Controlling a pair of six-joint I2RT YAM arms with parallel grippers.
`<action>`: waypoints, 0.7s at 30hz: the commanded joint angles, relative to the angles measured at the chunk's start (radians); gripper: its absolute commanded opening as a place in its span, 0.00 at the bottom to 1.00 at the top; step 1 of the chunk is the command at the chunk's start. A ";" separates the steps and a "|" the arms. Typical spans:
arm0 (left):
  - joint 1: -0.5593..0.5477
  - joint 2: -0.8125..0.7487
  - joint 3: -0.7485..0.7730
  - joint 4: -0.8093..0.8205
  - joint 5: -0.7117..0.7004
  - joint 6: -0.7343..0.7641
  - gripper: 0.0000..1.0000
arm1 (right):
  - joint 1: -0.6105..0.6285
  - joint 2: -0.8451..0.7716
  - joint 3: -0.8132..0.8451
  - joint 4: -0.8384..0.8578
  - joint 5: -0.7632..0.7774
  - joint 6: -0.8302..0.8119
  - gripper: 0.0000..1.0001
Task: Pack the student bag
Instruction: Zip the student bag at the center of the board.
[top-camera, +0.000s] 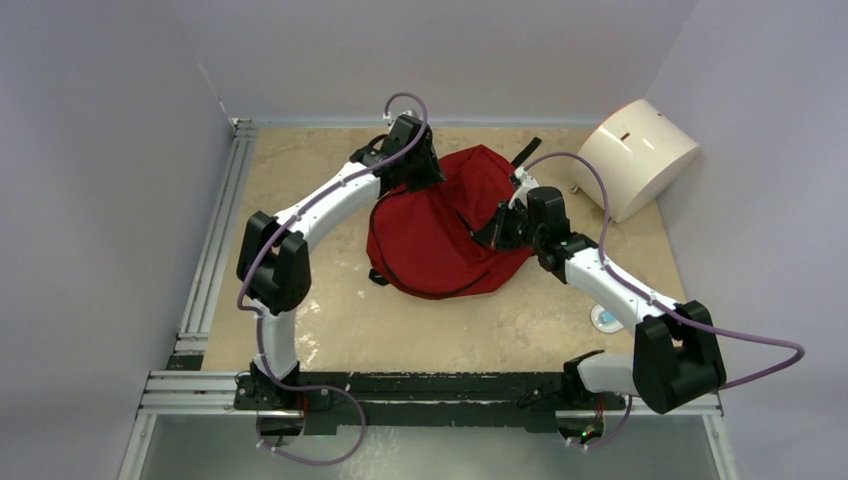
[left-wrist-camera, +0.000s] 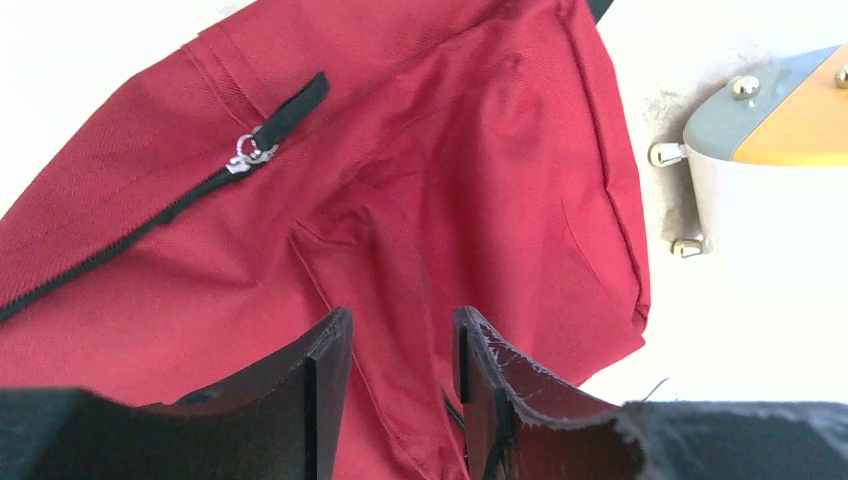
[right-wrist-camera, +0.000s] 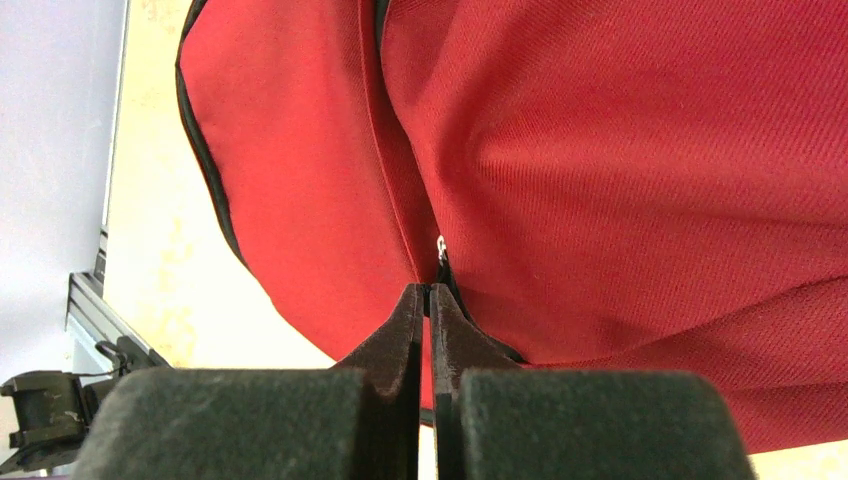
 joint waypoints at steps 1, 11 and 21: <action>-0.026 -0.064 0.073 0.001 -0.074 0.063 0.41 | 0.003 -0.019 0.002 0.038 0.009 0.004 0.00; -0.039 -0.053 0.027 -0.014 0.014 0.015 0.41 | 0.003 -0.019 0.003 0.037 0.009 0.004 0.00; -0.050 -0.037 -0.030 0.025 0.100 -0.025 0.41 | 0.003 -0.016 0.002 0.039 0.007 0.003 0.00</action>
